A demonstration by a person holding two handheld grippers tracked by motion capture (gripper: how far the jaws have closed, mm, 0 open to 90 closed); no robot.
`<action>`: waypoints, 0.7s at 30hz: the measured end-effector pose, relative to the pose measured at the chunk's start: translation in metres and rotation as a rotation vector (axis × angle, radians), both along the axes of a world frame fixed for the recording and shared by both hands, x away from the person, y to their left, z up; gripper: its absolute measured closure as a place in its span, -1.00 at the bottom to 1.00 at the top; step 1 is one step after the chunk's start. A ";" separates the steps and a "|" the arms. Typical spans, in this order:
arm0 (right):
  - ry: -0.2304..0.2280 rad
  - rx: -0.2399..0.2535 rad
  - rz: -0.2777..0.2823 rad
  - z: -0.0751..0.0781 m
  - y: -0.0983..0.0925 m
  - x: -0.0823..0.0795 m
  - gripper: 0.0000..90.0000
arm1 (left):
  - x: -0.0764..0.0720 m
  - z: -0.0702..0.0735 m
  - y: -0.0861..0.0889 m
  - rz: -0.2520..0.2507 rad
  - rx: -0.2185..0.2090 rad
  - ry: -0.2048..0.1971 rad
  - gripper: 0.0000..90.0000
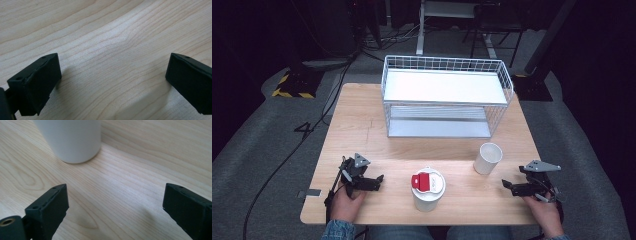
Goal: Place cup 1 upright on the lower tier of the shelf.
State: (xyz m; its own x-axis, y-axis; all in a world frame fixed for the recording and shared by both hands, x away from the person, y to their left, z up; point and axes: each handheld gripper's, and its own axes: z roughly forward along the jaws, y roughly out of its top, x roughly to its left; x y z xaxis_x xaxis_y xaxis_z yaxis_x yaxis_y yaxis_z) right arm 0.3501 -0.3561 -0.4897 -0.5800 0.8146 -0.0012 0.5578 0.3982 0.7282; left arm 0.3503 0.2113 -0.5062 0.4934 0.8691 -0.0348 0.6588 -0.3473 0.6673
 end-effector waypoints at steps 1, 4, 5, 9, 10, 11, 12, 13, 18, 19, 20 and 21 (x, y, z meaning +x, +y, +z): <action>-0.008 0.004 0.005 0.002 0.001 -0.001 -0.85 | 0.000 0.000 0.000 0.000 0.000 0.000 -0.99; -0.030 0.032 0.021 0.007 0.005 -0.002 -0.86 | 0.000 0.000 0.000 0.001 0.000 0.000 -0.99; -0.037 0.044 0.027 0.009 0.006 -0.002 -0.86 | 0.000 0.000 0.000 0.000 0.000 0.000 -0.99; -0.059 0.063 0.044 0.012 0.012 -0.001 -0.86 | 0.000 0.000 0.000 0.000 0.000 0.000 -0.99; -0.068 0.062 0.047 0.012 0.014 0.000 -0.86 | 0.000 0.000 0.000 0.000 0.000 0.000 -0.99; -0.074 0.067 0.049 0.012 0.016 0.000 -0.86 | 0.000 0.000 0.000 0.000 0.000 0.000 -0.99; -0.080 0.071 0.050 0.013 0.017 0.000 -0.86 | 0.000 0.000 0.000 0.000 0.000 0.000 -0.99; -0.088 0.079 0.056 0.013 0.019 0.001 -0.86 | 0.000 0.000 0.000 0.000 0.000 0.000 -0.98; -0.129 0.093 0.080 0.017 0.030 0.004 -0.86 | 0.000 0.000 0.000 0.000 0.000 0.000 -0.99; -0.138 0.093 0.084 0.017 0.033 0.005 -0.86 | 0.000 0.000 0.000 0.000 0.000 0.000 -0.98; -0.151 0.091 0.087 0.017 0.036 0.005 -0.86 | 0.000 0.000 0.000 0.000 0.000 0.000 -0.99; -0.160 0.088 0.087 0.017 0.039 0.006 -0.86 | 0.000 0.000 0.000 0.000 0.000 0.000 -0.99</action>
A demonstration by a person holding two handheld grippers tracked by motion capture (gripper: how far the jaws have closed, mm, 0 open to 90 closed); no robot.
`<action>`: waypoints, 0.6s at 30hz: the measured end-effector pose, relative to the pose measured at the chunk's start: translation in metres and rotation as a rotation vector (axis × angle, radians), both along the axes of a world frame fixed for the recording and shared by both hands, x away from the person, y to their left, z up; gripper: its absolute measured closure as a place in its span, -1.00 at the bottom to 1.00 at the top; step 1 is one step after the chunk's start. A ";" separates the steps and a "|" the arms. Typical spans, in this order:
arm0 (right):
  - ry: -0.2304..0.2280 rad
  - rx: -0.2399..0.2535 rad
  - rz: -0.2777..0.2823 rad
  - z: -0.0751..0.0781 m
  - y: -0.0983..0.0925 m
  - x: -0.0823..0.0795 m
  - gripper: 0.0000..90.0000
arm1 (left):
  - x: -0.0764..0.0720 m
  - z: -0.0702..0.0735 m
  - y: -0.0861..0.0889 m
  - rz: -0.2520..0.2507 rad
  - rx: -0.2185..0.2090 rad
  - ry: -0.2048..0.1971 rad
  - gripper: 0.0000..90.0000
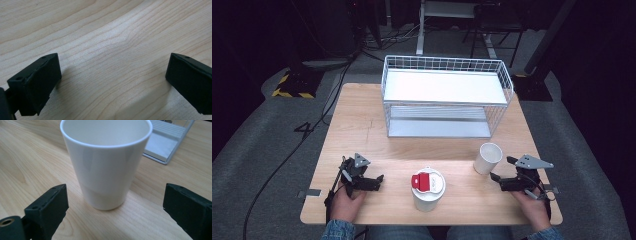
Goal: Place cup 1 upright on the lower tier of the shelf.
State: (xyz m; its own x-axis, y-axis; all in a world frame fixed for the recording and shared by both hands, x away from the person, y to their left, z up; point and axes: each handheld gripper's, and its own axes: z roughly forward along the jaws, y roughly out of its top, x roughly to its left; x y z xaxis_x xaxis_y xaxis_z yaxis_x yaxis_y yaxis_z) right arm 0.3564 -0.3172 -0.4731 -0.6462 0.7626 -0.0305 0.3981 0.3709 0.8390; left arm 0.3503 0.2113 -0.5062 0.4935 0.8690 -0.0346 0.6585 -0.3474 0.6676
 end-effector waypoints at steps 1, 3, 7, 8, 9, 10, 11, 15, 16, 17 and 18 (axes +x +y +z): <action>-0.003 -0.005 -0.001 0.000 0.003 0.001 -0.86 | 0.000 0.000 0.000 0.000 0.000 0.000 -0.99; -0.003 0.002 0.006 -0.002 0.007 0.004 -0.86 | 0.000 0.000 0.000 0.000 0.000 0.000 -0.99; -0.001 0.017 0.017 -0.005 0.015 0.009 -0.86 | 0.000 0.000 0.000 0.000 0.001 0.000 -0.99; -0.001 0.021 0.020 -0.005 0.017 0.010 -0.85 | 0.000 0.000 0.000 0.000 0.000 0.000 -0.99; 0.001 0.028 0.024 -0.006 0.018 0.011 -0.85 | 0.000 0.000 0.000 0.000 0.000 0.000 -0.99; 0.004 0.032 0.026 -0.007 0.020 0.012 -0.85 | 0.000 0.000 0.000 0.000 0.000 0.000 -0.99; 0.008 0.035 0.025 -0.009 0.022 0.014 -0.85 | 0.000 0.000 0.000 0.000 0.000 0.000 -0.99; 0.022 0.042 0.011 -0.014 0.026 0.020 -0.82 | 0.000 0.000 0.000 0.000 0.000 0.000 -0.99; 0.031 0.051 0.009 -0.015 0.026 0.021 -0.81 | 0.000 0.000 0.000 0.000 -0.001 0.000 -0.99; 0.035 0.059 0.008 -0.016 0.027 0.023 -0.80 | 0.000 0.000 0.000 0.000 0.000 0.000 -0.98; 0.038 0.062 0.005 -0.018 0.027 0.024 -0.79 | 0.000 0.000 0.000 0.000 0.000 0.000 -0.98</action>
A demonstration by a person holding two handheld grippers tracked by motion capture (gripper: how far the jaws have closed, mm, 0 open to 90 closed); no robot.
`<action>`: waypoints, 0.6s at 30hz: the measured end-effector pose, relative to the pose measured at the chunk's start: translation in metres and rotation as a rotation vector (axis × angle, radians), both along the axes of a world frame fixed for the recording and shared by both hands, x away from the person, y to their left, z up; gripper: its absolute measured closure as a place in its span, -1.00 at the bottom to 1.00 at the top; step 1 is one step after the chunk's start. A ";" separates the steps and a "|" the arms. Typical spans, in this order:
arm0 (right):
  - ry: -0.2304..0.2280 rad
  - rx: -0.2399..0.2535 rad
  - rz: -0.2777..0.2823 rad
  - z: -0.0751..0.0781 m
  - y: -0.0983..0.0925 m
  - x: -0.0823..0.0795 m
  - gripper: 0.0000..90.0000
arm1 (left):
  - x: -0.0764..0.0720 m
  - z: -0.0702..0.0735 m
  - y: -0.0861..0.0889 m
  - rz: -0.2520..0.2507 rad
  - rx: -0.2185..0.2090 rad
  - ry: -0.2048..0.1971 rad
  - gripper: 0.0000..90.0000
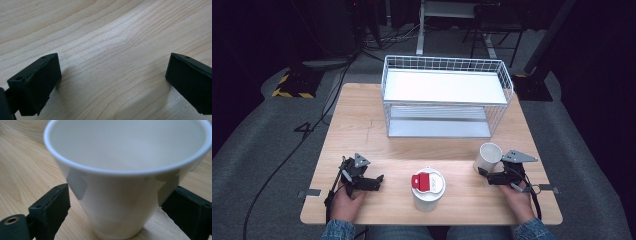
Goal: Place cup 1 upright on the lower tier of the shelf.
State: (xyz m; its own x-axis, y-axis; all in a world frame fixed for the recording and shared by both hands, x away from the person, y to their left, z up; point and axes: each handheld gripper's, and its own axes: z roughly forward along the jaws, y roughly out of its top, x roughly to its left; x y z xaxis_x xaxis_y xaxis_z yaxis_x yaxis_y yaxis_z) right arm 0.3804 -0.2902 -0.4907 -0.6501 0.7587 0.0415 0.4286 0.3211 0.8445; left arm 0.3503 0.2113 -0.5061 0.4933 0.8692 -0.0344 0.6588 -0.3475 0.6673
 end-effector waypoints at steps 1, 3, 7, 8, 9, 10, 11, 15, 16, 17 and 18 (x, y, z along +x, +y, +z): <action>-0.001 0.001 -0.003 -0.001 0.000 0.001 -0.78 | 0.000 0.000 0.000 0.000 0.000 0.000 -0.99; 0.006 0.004 0.001 -0.003 0.001 0.002 -0.71 | 0.000 0.000 0.000 0.000 0.000 0.000 -0.98; 0.001 -0.002 0.006 -0.007 0.002 0.003 -0.62 | 0.000 0.000 0.000 0.000 -0.001 0.000 -0.99; 0.002 -0.006 0.003 -0.007 0.002 0.003 -0.56 | 0.000 0.000 0.000 0.000 -0.001 0.000 -0.99; -0.006 -0.010 0.003 -0.007 0.002 0.002 -0.50 | 0.000 0.000 0.000 0.000 -0.001 0.000 -0.99; -0.012 -0.013 0.005 -0.006 0.002 0.002 -0.48 | 0.000 0.000 0.000 0.000 0.000 0.000 -0.99; -0.014 -0.015 0.004 -0.007 0.002 0.002 -0.48 | 0.000 0.000 0.000 0.000 -0.001 0.000 -0.99; -0.014 -0.016 0.003 -0.006 0.002 0.001 -0.47 | 0.000 0.000 0.000 -0.001 -0.001 0.000 -0.99; -0.015 -0.017 0.003 -0.006 0.002 0.001 -0.47 | 0.000 0.000 0.000 -0.001 0.001 0.000 -0.99; -0.014 -0.017 0.003 -0.006 0.002 0.001 -0.47 | 0.000 0.000 0.000 -0.001 0.001 0.000 -0.99; -0.015 -0.017 0.003 -0.006 0.002 0.001 -0.47 | 0.000 0.000 0.000 0.000 -0.001 0.000 -0.98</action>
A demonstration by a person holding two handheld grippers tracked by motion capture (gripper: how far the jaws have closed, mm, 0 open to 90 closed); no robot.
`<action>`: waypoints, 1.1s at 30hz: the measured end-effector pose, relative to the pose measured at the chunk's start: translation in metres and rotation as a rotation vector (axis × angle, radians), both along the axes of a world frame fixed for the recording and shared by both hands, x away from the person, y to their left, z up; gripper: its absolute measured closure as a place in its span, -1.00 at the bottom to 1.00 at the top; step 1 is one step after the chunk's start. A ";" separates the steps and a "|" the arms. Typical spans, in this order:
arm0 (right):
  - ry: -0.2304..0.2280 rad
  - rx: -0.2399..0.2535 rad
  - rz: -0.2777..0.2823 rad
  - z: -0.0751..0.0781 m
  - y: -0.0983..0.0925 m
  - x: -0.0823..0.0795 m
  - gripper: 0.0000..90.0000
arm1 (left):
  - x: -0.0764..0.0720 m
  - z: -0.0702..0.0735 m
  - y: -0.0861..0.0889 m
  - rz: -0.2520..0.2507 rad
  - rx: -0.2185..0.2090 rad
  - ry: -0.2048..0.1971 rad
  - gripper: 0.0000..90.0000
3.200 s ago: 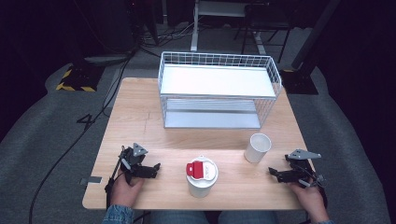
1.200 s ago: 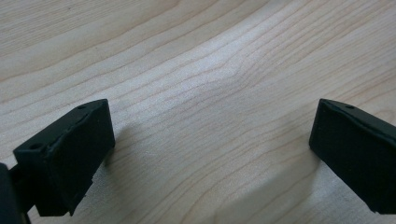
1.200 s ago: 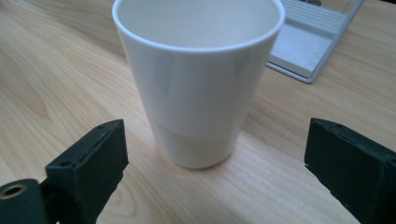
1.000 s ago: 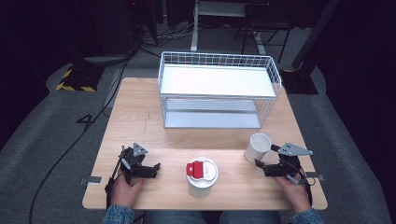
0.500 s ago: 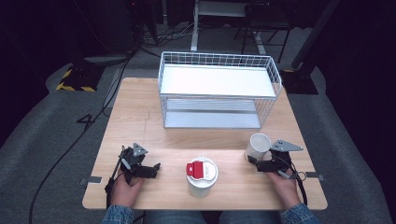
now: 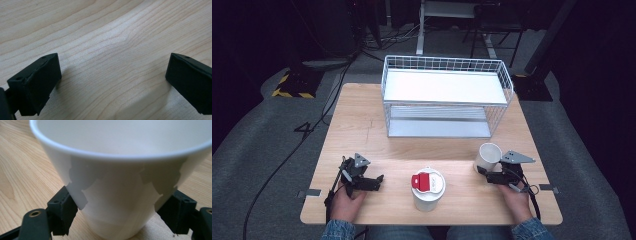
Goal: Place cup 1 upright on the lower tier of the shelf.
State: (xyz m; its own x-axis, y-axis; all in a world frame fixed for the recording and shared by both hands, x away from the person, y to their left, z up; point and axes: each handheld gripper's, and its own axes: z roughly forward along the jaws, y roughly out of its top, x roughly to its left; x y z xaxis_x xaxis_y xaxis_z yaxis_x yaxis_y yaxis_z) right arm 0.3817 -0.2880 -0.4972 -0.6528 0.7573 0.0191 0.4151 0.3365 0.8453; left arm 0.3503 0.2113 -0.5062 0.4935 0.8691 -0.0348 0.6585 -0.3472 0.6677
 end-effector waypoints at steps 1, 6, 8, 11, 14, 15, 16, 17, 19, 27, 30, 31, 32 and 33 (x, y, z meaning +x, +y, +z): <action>0.000 0.000 0.000 0.000 0.000 0.000 -0.47 | 0.000 0.000 0.000 0.000 0.000 0.000 -0.99; 0.001 0.000 0.001 0.000 0.000 0.000 -0.47 | 0.000 0.000 0.000 0.000 0.000 0.000 -0.99; -0.001 -0.002 0.001 0.000 0.000 0.000 -0.47 | 0.000 0.000 0.000 0.000 0.000 0.000 -0.99; -0.001 -0.005 0.001 0.000 0.000 0.000 -0.47 | 0.000 0.000 0.000 0.002 -0.002 0.002 -0.99; -0.004 -0.006 0.004 0.001 0.000 0.000 -0.47 | 0.000 0.000 0.000 0.000 0.000 0.000 -0.98; -0.003 -0.002 0.004 0.002 0.001 0.000 -0.47 | 0.000 0.000 0.000 0.000 0.000 0.000 -0.98; -0.006 -0.003 0.006 0.003 0.001 0.000 -0.47 | 0.000 0.000 0.000 0.000 0.001 0.000 -0.98; -0.008 0.000 0.006 0.004 0.001 -0.001 -0.47 | 0.000 0.000 0.000 0.000 0.001 0.000 -0.98; -0.010 -0.005 0.010 0.006 0.002 -0.001 -0.47 | 0.000 0.000 0.000 0.000 0.001 0.000 -0.99; -0.012 -0.001 0.029 0.019 0.006 0.001 -0.47 | 0.000 0.000 0.000 0.000 0.001 0.000 -0.99; -0.014 -0.006 0.032 0.024 0.009 0.004 -0.47 | 0.000 0.000 0.000 0.000 0.000 0.000 -0.99; -0.015 -0.007 0.034 0.027 0.010 0.004 -0.47 | 0.000 0.000 0.000 0.000 0.000 0.000 -0.99; -0.014 -0.001 0.038 0.029 0.011 0.006 -0.47 | 0.000 0.000 0.000 0.000 0.001 0.000 -0.99; -0.018 -0.003 0.045 0.031 0.012 0.007 -0.47 | 0.000 0.000 0.000 0.000 0.000 0.000 -0.99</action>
